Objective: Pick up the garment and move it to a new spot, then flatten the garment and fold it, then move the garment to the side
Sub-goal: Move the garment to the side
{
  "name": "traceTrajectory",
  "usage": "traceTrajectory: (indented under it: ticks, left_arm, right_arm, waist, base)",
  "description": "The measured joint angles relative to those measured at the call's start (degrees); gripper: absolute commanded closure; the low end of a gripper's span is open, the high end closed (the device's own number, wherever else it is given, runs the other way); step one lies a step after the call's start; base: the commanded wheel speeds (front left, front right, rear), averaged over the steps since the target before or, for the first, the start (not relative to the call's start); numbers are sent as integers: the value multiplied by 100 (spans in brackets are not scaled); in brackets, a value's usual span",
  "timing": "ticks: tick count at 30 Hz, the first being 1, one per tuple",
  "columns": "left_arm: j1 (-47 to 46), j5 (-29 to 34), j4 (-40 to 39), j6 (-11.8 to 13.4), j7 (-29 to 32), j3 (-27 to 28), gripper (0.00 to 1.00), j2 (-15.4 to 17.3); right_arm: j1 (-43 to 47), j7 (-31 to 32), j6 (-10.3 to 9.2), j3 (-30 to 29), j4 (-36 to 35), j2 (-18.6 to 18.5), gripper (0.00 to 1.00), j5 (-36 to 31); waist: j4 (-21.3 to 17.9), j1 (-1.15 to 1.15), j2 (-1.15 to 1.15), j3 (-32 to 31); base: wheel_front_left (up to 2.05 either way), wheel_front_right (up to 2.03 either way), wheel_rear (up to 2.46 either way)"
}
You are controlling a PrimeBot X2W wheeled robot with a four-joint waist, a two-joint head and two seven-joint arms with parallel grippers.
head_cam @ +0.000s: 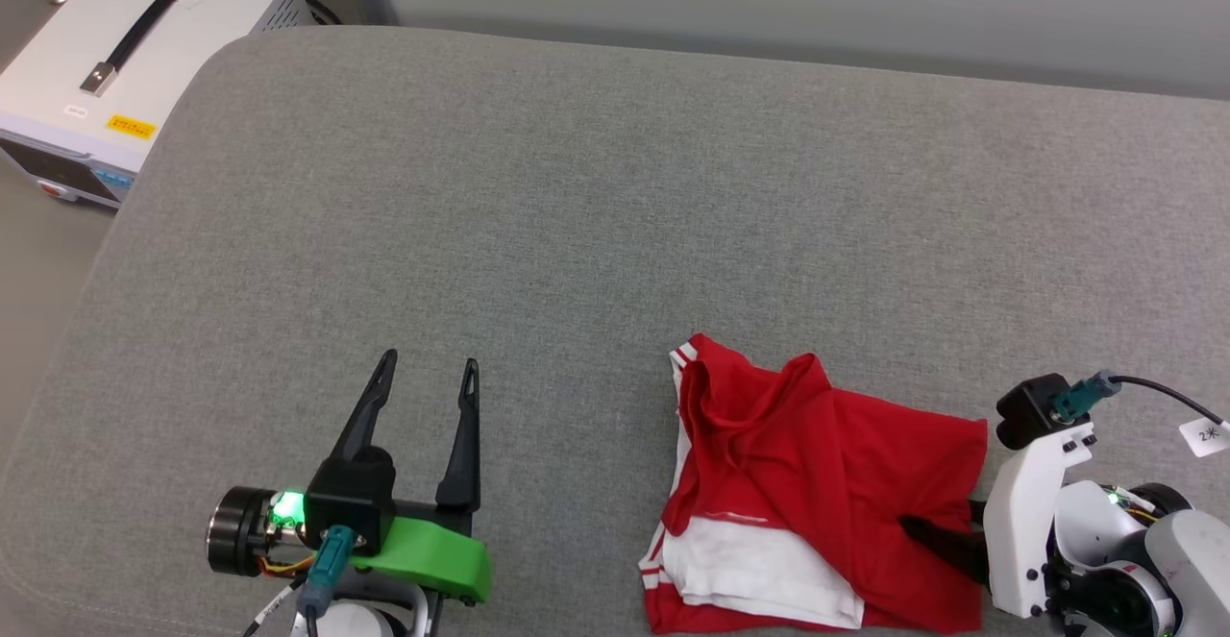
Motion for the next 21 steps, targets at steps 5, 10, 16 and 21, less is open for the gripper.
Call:
traceTrajectory:
  ticks: [5, 10, 16, 21]
  left_arm:
    - [0, 1, 7, 1, 1, -5, 0, -4]
    - [0, 0, 52, 2, 0, -21, 0, -27]
    - [3, 0, 71, 8, 0, -32, 0, -56]
    - [25, -2, 60, 32, 1, 4, 0, -68]
  right_arm:
    - [-60, -349, 0, 166, 137, 0, 1, 35]
    - [-110, -792, -1, 316, 202, -93, 100, 60]
    - [-163, -1212, 5, 378, 73, -215, 100, 102]
    - [-308, -1428, 2, 293, -277, -480, 100, -9]
  waist:
    - [14, 0, 0, 18]
    - [-14, 0, 0, -41]
    - [-53, 0, 0, -142]
    - [-126, 0, 0, -213]
  base:
    - [0, 0, 0]
    - [0, 0, 0]
    - [0, 0, 0]
    - [0, 0, 0]
